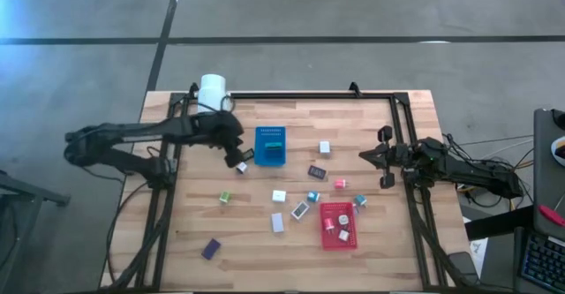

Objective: Pick & Place Office items
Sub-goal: Put the black digital clock into the blue bin

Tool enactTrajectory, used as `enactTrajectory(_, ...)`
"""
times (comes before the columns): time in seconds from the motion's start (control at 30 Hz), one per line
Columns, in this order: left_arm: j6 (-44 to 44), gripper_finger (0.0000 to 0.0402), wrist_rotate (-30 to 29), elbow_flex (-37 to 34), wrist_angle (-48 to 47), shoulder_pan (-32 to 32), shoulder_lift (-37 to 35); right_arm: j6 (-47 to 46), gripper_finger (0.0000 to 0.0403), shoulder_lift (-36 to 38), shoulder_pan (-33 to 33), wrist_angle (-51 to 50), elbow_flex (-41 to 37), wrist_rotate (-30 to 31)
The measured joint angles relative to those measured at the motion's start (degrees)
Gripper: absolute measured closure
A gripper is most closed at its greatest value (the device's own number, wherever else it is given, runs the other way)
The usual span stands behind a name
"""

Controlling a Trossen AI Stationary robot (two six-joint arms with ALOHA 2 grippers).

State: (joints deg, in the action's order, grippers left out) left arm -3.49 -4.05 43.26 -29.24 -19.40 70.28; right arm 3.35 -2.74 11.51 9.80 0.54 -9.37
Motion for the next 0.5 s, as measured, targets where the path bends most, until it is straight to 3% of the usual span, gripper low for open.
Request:
enactTrajectory(0.17,0.50,0.0320,1.20,3.08,-1.47,0.24,7.08,-0.37,0.0394,0.00,0.00,-0.04,0.00,0.00)
enactTrajectory(0.37,1.76,0.0217,6.68,3.90,-1.58,0.28,13.53,-1.03,0.0394,-0.01,0.00,-0.25,0.00,-0.02)
enactTrajectory(0.5,1.73,0.0152,6.67,4.47,-1.35,0.28,17.26,-1.24,0.0394,-0.06,0.00,-0.63,0.00,-0.04)
